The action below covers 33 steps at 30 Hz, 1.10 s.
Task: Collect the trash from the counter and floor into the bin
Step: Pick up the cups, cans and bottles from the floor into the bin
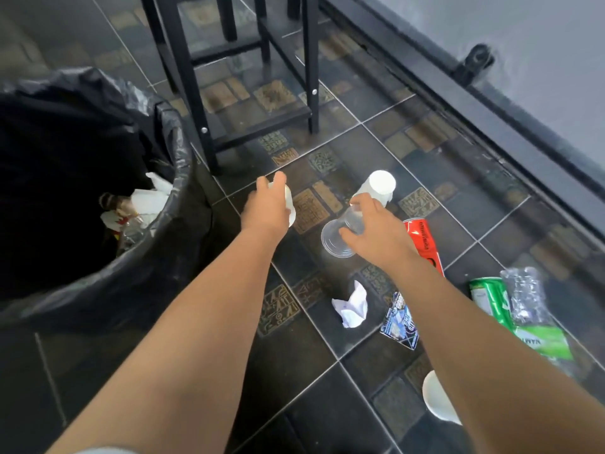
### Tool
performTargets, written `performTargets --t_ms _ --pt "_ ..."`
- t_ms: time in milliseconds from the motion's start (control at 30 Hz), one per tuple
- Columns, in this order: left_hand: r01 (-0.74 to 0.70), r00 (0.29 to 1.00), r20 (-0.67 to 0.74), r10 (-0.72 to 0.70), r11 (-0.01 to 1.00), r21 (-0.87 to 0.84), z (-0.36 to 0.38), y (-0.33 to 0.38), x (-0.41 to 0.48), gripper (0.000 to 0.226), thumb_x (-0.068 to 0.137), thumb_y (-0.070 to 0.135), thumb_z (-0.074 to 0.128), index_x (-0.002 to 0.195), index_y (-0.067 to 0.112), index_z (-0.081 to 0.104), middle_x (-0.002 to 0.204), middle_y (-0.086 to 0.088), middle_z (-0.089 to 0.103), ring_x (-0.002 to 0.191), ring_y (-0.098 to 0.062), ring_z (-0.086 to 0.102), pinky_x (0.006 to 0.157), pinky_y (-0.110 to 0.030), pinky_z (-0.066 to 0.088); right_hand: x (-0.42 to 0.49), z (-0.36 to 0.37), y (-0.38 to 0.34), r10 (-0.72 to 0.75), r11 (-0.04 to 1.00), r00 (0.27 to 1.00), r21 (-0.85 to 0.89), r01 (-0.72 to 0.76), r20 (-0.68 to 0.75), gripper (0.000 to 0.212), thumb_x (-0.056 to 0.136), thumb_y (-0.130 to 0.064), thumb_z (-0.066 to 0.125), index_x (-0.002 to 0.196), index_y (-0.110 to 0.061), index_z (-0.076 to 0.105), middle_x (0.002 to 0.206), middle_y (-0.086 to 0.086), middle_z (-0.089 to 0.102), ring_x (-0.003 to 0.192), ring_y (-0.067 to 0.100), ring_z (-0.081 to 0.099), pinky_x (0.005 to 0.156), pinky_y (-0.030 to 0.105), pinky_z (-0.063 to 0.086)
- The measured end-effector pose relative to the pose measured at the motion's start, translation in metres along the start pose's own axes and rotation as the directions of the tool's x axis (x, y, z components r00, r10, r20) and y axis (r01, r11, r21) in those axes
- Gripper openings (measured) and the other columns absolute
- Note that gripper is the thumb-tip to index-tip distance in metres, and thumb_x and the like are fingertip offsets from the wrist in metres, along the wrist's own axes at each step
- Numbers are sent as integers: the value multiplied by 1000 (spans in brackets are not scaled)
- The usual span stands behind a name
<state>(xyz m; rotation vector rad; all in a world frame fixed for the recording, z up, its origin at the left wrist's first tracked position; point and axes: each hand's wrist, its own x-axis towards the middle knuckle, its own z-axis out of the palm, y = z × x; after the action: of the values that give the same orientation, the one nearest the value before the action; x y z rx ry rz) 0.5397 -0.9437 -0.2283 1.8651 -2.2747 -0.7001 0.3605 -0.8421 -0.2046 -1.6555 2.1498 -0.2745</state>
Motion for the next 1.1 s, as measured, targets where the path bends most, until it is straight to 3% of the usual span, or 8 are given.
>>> performTargets --t_ms 100,267,500,700,800,867,967,1100 --pt "1 996 -92 -9 996 -89 -8 7 -21 51 92 14 61 138 20 38 138 -15 41 113 -38 55 88 -44 49 -7 -5 -2 -7 1000 999 25 8 -32 43 89 -32 61 128 -23 44 132 2 50 109 29 57 88 35 45" --pt "-153 948 -308 81 964 -218 -37 26 -49 60 93 16 63 146 22 37 145 -9 37 120 -31 51 93 -44 49 -5 -27 -13 2 990 981 139 25 -194 47 84 -31 65 128 -27 47 131 1 44 104 27 59 88 39 49" --pt "-367 760 -633 148 901 -230 -91 41 -76 49 87 9 66 132 8 48 143 -13 41 125 -31 48 95 -39 49 -4 -65 -70 -6 939 883 303 166 -469 47 85 -30 64 129 -26 47 134 -1 45 108 16 54 81 28 43" --pt "-301 622 -782 -45 908 -292 -146 16 -90 50 85 16 69 130 9 47 134 -9 47 122 -23 48 94 -36 53 1 -85 -140 85 797 757 500 338 -648 45 88 -27 63 129 -15 46 132 3 49 106 9 51 72 -3 35" --pt "-202 561 -812 -160 925 -322 -168 -16 -99 51 85 17 67 130 7 46 133 -11 48 120 -26 50 95 -40 51 4 -84 -178 27 720 732 521 458 -681 44 86 -28 62 126 -14 48 128 1 51 103 5 51 80 3 42" --pt "-104 560 -802 -206 944 -314 -173 -37 -103 52 85 15 65 132 6 46 135 -12 48 119 -29 50 98 -43 46 5 -78 -194 -36 698 742 514 499 -670 45 85 -29 62 125 -15 48 125 -1 51 101 3 52 83 14 47" --pt "36 624 -737 -262 951 -307 -168 -59 -108 54 86 13 62 138 13 47 143 -10 43 125 -31 46 99 -38 43 4 -69 -206 -141 705 776 488 514 -614 46 85 -30 63 126 -15 47 121 -4 51 100 0 50 79 18 42" --pt "135 726 -611 -315 937 -323 -160 -75 -116 51 88 11 60 137 18 50 147 -9 38 129 -30 42 90 -31 38 7 -51 -208 -272 779 838 402 480 -473 47 87 -33 63 128 -19 44 125 -4 51 108 13 54 82 28 42"
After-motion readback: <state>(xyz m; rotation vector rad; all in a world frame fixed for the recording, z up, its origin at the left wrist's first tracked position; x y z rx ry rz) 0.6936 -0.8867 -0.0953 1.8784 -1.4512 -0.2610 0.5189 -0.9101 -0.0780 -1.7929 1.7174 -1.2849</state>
